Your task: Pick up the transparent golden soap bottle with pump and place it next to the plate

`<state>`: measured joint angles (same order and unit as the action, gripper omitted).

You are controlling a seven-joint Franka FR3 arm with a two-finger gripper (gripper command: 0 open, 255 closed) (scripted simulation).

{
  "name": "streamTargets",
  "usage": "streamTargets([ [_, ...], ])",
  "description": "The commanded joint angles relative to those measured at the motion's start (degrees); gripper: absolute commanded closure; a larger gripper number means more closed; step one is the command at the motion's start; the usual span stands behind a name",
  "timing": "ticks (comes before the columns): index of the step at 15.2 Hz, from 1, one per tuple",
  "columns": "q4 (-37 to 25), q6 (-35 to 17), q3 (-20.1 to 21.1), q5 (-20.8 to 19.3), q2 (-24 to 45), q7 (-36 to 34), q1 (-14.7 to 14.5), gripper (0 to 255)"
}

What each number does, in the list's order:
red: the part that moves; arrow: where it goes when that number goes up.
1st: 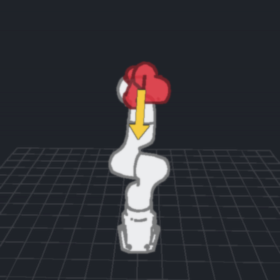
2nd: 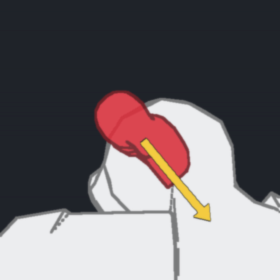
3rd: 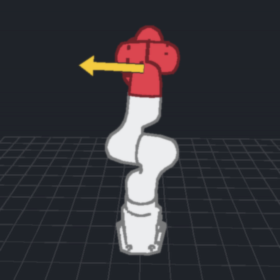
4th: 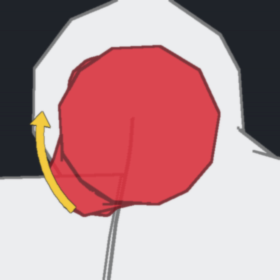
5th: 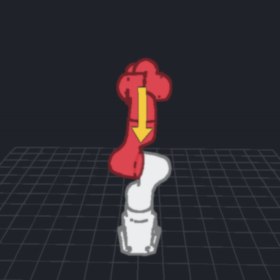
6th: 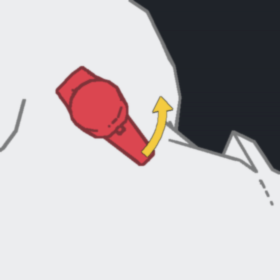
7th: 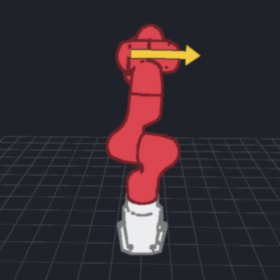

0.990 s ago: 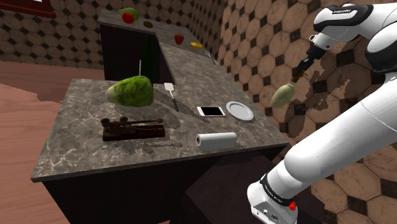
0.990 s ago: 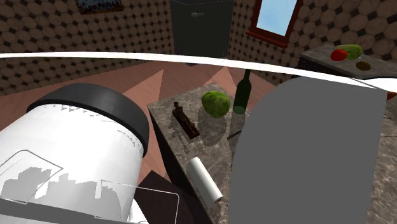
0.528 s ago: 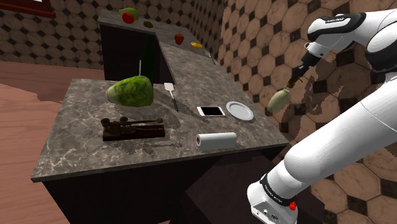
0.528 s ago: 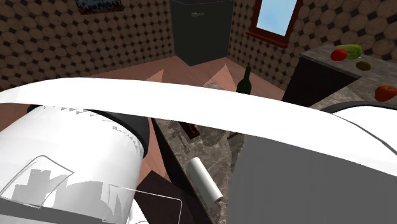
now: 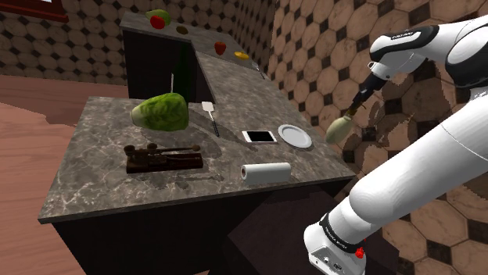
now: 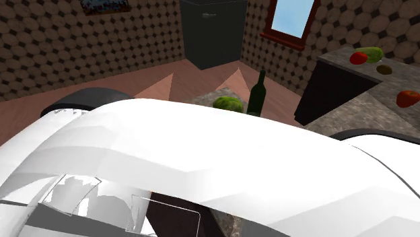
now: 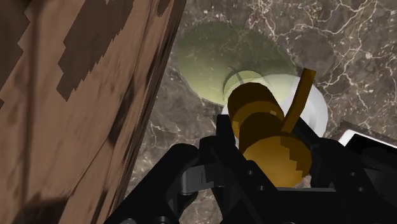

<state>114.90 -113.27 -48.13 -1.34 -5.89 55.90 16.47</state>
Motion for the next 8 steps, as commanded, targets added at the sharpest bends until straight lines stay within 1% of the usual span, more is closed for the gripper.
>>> streamTargets([
  [1,1.3,-1.6,-0.1,0.3,0.3,0.2,0.0,255],
  [8,5.5,-7.4,-0.9,2.4,2.8,2.0,0.0,255],
])
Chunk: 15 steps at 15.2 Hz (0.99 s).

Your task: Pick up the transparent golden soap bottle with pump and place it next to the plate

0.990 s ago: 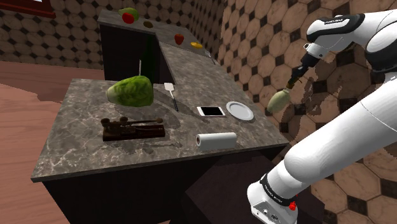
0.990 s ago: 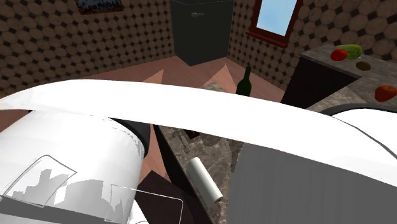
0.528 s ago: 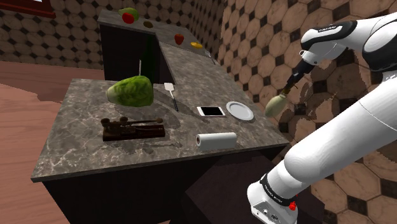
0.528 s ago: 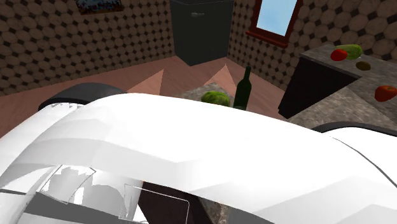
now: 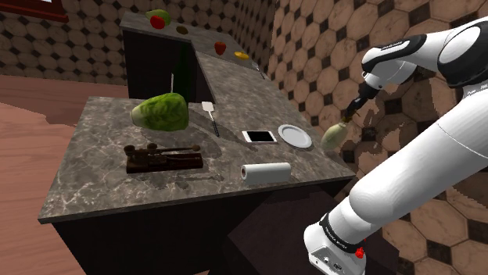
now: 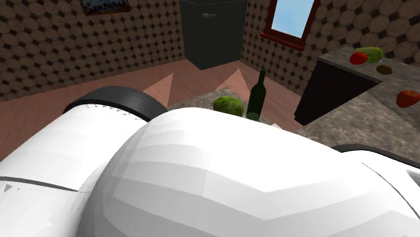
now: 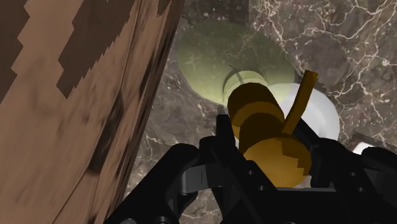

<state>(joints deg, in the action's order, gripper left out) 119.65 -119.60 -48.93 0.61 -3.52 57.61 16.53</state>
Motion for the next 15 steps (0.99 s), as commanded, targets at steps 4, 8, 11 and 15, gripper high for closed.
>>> streamTargets([
  [4,0.7,-1.1,-0.1,0.4,0.5,0.3,0.0,255],
  [8,0.7,-1.1,-0.1,0.4,0.5,0.3,0.0,255],
  [11,0.8,-1.1,-0.1,0.4,0.5,0.3,0.0,0],
  [15,-0.4,0.7,0.1,-0.5,-0.6,-0.4,0.0,0],
])
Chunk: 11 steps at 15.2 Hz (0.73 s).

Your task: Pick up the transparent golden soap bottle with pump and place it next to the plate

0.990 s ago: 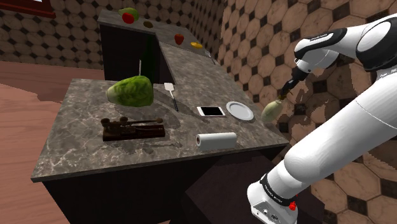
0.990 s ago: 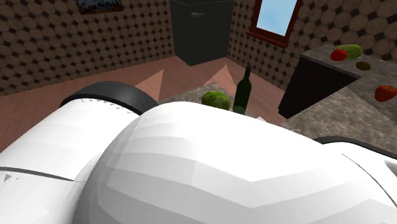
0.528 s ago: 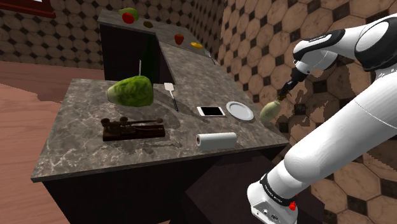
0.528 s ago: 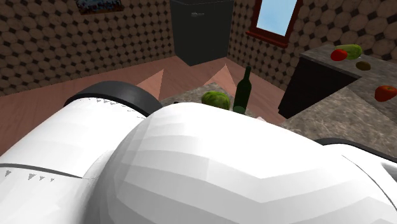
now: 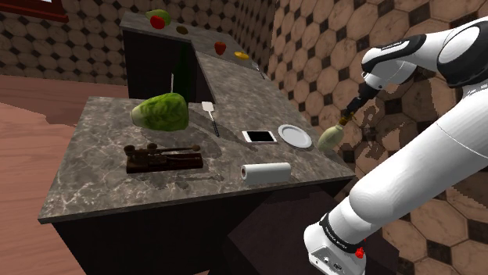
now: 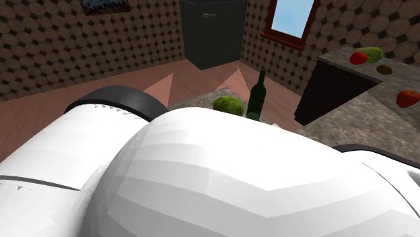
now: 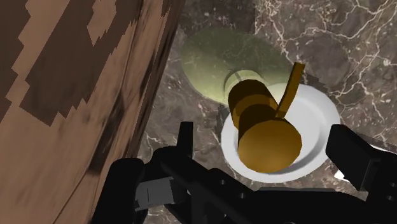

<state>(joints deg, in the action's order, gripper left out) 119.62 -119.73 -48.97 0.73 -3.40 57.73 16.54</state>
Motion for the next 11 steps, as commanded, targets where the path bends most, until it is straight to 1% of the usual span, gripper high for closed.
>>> streamTargets([
  [1,-1.6,2.7,0.4,-1.4,-1.7,-1.1,0.0,0],
  [3,-4.0,6.1,0.8,-2.5,-3.1,-1.9,0.0,0],
  [11,-4.0,6.1,0.8,-2.5,-3.1,-1.9,0.0,0],
])
